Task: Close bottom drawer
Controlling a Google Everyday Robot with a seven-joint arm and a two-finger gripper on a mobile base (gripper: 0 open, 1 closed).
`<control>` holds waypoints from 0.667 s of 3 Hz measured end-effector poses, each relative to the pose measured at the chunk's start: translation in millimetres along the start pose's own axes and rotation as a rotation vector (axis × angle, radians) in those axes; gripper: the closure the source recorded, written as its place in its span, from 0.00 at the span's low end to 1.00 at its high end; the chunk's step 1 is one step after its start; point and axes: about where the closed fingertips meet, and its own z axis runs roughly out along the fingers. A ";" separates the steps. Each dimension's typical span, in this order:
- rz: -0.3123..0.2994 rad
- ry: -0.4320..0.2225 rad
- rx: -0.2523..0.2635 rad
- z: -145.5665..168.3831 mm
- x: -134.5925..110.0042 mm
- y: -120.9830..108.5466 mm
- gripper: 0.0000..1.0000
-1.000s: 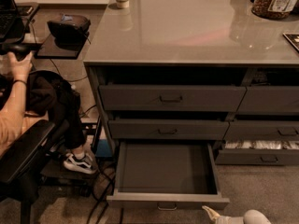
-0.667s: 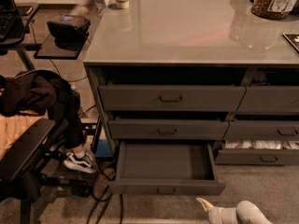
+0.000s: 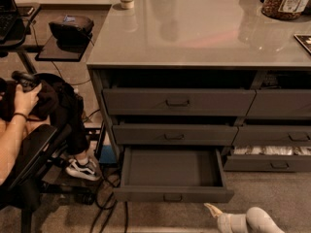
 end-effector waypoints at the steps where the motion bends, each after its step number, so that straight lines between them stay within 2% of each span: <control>1: -0.063 0.005 0.045 -7.8 5.9 -38.4 0.00; 2: -0.085 0.027 0.060 -13.1 10.2 -60.2 0.00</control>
Offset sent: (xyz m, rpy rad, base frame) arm 0.1396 -0.0467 0.0277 -0.1189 -0.1633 0.0183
